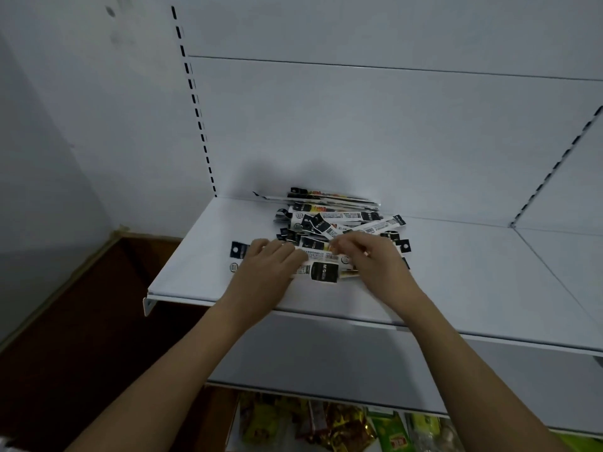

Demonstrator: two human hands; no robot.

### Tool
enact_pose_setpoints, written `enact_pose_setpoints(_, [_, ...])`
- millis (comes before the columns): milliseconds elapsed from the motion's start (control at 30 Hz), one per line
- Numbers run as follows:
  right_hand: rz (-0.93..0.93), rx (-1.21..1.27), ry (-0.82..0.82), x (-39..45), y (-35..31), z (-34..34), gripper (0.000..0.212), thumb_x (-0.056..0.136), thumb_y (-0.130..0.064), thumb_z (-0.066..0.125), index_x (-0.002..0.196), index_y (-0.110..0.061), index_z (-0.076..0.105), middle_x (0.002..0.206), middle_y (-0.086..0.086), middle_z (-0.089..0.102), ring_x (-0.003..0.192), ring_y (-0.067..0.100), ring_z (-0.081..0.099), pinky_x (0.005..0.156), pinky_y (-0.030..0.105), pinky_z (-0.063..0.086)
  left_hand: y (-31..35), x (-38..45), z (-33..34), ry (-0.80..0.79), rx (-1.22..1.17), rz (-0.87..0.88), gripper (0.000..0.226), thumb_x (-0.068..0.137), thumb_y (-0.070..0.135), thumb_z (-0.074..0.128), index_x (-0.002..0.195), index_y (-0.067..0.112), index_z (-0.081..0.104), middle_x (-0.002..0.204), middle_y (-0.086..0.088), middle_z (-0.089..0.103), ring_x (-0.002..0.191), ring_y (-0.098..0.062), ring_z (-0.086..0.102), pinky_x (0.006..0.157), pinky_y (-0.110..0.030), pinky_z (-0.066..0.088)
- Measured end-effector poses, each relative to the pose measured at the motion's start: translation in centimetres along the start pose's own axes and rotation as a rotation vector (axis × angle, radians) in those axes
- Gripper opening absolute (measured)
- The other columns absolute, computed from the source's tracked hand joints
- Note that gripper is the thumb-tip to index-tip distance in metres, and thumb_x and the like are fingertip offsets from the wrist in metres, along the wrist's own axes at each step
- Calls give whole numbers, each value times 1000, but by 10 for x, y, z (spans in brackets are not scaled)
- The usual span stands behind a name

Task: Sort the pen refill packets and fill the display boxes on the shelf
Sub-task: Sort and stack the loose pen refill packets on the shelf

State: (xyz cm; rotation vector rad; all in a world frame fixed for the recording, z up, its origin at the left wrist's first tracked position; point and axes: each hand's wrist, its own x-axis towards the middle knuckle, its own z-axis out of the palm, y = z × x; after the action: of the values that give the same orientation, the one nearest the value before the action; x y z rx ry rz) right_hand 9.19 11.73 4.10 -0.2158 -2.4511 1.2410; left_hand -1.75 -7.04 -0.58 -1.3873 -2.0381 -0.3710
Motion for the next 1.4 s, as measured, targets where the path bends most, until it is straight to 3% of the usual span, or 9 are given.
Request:
enact_pose_setpoints(167, [93, -633, 135, 7, 26, 2, 20, 88, -23, 68, 108, -17, 70, 103, 1, 67, 106, 25, 52, 80, 35, 43, -13, 6, -5, 39, -72, -59, 44, 65, 17, 91, 101, 13, 65, 83, -4, 70, 61, -25, 64, 51, -29, 46])
enact_pose_setpoints(333, [-131, -651, 282, 9, 21, -3, 14, 84, -12, 69, 96, -18, 73, 91, 1, 71, 89, 29, 55, 74, 39, 42, -10, 21, 7, 187, -28, -1, 46, 75, 36, 77, 113, 18, 60, 90, -4, 66, 74, -22, 59, 54, -29, 48])
enact_pose_setpoints(467, [-314, -467, 76, 9, 5, -1, 35, 75, 7, 64, 101, -12, 75, 95, 3, 72, 86, 19, 57, 76, 30, 43, -3, 40, 10, 142, 21, 55, 60, 76, 55, 70, 121, 17, 64, 107, -6, 63, 91, -22, 49, 69, -33, 46])
enact_pose_setpoints(667, [-26, 89, 118, 9, 0, 5, 26, 99, -8, 52, 100, -26, 70, 99, -12, 71, 91, 1, 63, 75, 11, 47, -24, 23, 7, 57, 65, 27, 51, 61, 14, 88, 108, 16, 67, 88, -2, 71, 78, -27, 62, 77, -39, 37])
enact_pose_setpoints(800, [-173, -243, 134, 10, 18, 3, 33, 98, 1, 49, 118, -19, 67, 111, -15, 64, 100, -3, 53, 89, 7, 37, -32, 8, 8, 52, -40, -81, 66, 61, -7, 81, 116, 14, 50, 91, -8, 65, 68, -26, 59, 62, -35, 47])
enact_pose_setpoints(967, [-221, -704, 133, 22, 52, 7, 40, 80, 4, 68, 117, -11, 70, 120, 5, 67, 110, 30, 57, 89, 48, 50, -27, 7, 3, 74, -105, -136, 63, 54, -1, 81, 107, 14, 51, 86, -7, 62, 64, -25, 59, 52, -28, 41])
enact_pose_setpoints(1133, [-349, -649, 325, 25, 41, 5, 18, 93, -16, 58, 103, -16, 74, 102, -1, 71, 97, 23, 62, 87, 31, 37, -26, 5, 1, 122, -113, -121, 67, 56, 13, 89, 112, 15, 51, 89, -7, 63, 68, -24, 61, 52, -28, 47])
enact_pose_setpoints(1300, [-512, -712, 327, 25, 20, 29, 13, 75, -2, 73, 80, -13, 70, 85, -1, 69, 81, 23, 54, 76, 35, 38, -26, 5, 0, 258, -75, -84, 60, 80, 55, 65, 123, 15, 53, 115, -8, 47, 86, -19, 53, 60, -24, 46])
enact_pose_setpoints(1400, [-552, -673, 241, 23, 11, 44, 9, 79, -9, 61, 77, -10, 70, 82, 2, 68, 78, 24, 53, 66, 33, 39, -29, 4, 2, 210, -13, -69, 50, 74, 40, 80, 112, 14, 61, 114, -11, 58, 90, -24, 52, 58, -31, 49])
